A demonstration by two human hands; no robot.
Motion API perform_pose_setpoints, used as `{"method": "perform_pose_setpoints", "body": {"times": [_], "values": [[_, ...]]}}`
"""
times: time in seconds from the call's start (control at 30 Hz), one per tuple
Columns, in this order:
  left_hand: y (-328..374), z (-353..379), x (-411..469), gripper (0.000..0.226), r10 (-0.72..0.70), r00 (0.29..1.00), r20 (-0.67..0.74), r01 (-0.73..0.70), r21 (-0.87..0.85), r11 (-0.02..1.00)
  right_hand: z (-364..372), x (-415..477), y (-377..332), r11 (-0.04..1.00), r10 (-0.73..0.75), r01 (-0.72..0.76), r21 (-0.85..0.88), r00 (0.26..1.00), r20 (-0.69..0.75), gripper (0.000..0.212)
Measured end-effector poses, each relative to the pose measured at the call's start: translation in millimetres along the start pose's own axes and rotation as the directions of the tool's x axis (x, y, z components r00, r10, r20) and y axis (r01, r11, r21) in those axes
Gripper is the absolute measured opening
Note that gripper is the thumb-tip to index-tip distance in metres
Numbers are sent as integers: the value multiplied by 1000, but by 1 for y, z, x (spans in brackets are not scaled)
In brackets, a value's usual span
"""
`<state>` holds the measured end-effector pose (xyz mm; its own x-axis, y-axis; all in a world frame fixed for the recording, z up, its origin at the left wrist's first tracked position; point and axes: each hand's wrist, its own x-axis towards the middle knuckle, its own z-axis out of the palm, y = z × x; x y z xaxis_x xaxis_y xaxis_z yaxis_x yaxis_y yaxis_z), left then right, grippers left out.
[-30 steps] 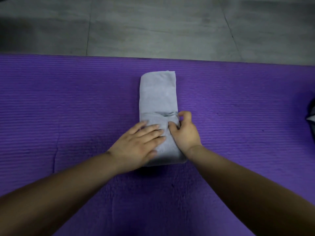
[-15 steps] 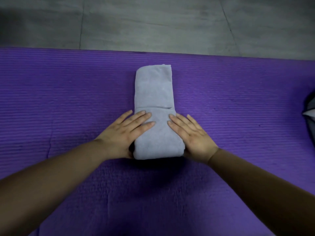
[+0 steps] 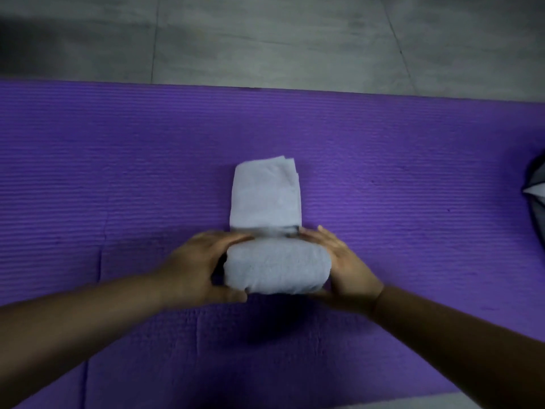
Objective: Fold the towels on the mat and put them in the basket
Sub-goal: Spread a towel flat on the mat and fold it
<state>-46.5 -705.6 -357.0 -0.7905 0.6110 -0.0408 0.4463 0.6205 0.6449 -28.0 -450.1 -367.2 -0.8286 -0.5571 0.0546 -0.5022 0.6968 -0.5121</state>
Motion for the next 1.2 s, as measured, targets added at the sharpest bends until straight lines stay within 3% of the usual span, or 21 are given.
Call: {"method": "perform_pose_setpoints", "body": {"times": [0.13, 0.2, 0.27, 0.3, 0.37, 0.43, 0.5, 0.57, 0.73, 0.87, 1.03, 1.2], "values": [[23, -9, -9, 85, -281, 954, 104, 300, -341, 891, 7, -20, -23, 982, 119, -106, 154, 990, -79, 59], [26, -11, 5, 82, -379, 925, 41, 350, -480, 805, -1, -9, -27, 955, 242, -232, 186, 970, -35, 83], [26, -11, 22, 56, -476, 878, -56, 348, -607, 714, -12, 10, -29, 853, 420, -409, 324, 907, 38, 104], [25, -10, 30, 42, -526, 846, -90, 346, -658, 669, -14, 20, -27, 805, 479, -466, 367, 876, 62, 97], [22, -12, 47, 31, -618, 775, -132, 366, -704, 609, -20, 43, -21, 720, 587, -575, 388, 803, 100, 59], [19, -13, 59, 37, -662, 737, -133, 413, -687, 598, -24, 64, -15, 651, 685, -661, 373, 723, 87, 41], [20, -11, 67, 57, -692, 717, -86, 455, -694, 558, -21, 77, -8, 584, 750, -716, 382, 656, 83, 42], [21, -5, 69, 72, -726, 687, -44, 483, -718, 501, -17, 84, -6, 552, 776, -748, 368, 622, 101, 43], [11, -3, 75, 81, -808, 589, -22, 533, -741, 408, -14, 95, -3, 470, 805, -764, 442, 576, 139, 44], [12, -10, 77, 72, -742, 671, -6, 517, -714, 473, -21, 96, -5, 410, 806, -671, 618, 584, 98, 28], [6, -22, 76, 102, -636, 771, 40, 469, -711, 524, -26, 82, -11, 275, 733, -559, 782, 648, 205, 71], [8, -31, 79, 87, -526, 844, 110, 433, -718, 545, -33, 69, -11, 262, 694, -515, 816, 688, 211, 43]]}}
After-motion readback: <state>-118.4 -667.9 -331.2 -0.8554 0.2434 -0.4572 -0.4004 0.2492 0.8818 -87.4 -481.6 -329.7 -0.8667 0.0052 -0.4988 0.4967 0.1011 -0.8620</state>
